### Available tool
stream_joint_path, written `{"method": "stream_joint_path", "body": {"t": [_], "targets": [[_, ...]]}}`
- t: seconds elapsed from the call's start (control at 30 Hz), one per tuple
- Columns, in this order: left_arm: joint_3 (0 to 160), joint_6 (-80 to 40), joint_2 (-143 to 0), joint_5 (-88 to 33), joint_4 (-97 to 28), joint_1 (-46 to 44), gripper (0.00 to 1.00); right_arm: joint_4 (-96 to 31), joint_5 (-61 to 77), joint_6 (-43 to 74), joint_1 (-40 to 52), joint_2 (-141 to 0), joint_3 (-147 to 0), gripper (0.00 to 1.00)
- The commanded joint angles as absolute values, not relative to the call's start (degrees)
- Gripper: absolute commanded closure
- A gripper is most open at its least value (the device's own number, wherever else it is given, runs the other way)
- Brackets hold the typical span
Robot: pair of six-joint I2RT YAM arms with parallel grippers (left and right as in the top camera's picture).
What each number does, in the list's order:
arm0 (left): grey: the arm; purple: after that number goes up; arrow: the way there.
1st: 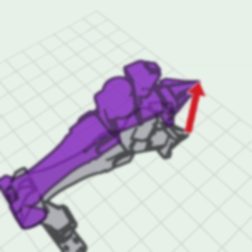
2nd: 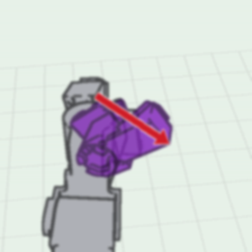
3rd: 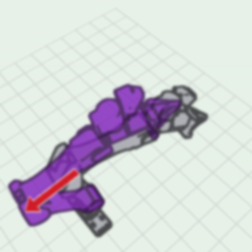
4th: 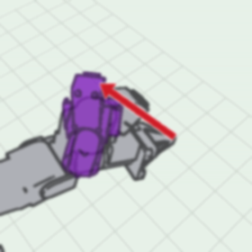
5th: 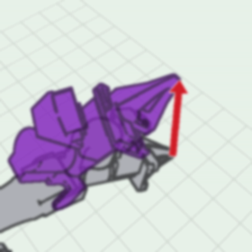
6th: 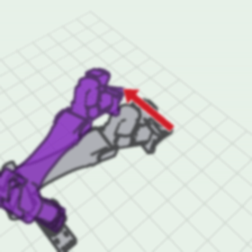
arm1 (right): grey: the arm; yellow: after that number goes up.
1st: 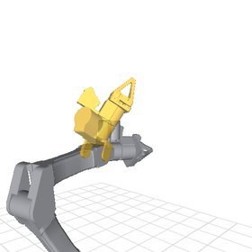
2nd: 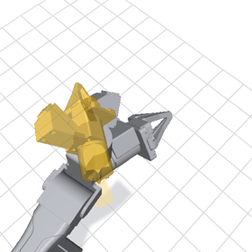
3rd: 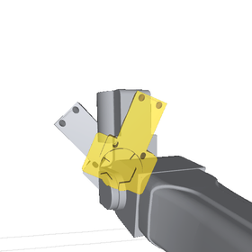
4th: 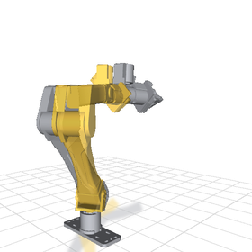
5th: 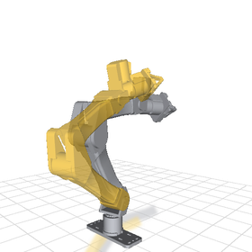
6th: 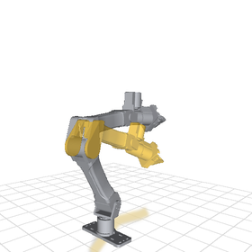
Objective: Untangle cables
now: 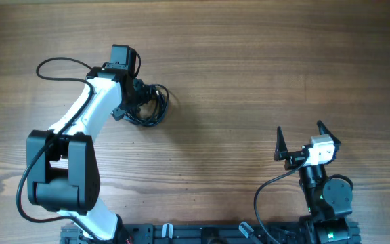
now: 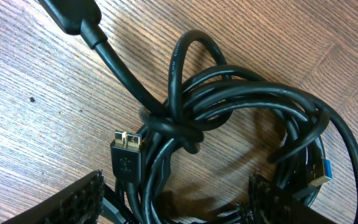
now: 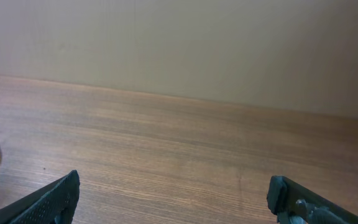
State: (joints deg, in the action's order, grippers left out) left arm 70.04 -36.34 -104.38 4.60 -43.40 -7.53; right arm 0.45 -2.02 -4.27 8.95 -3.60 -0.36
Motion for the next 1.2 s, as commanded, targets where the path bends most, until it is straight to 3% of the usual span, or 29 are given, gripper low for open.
{"method": "stream_joint_path", "body": {"t": [0.0, 1.17], "targets": [[69.41, -36.49, -105.03, 4.34, -43.22, -7.27, 0.23, 0.73, -3.16, -3.44, 8.71, -3.55, -0.3, 0.0], [69.41, -36.49, -105.03, 4.34, -42.83, -7.27, 0.13, 0.73, -3.16, -3.44, 8.71, -3.66, -0.3, 0.0]]}}
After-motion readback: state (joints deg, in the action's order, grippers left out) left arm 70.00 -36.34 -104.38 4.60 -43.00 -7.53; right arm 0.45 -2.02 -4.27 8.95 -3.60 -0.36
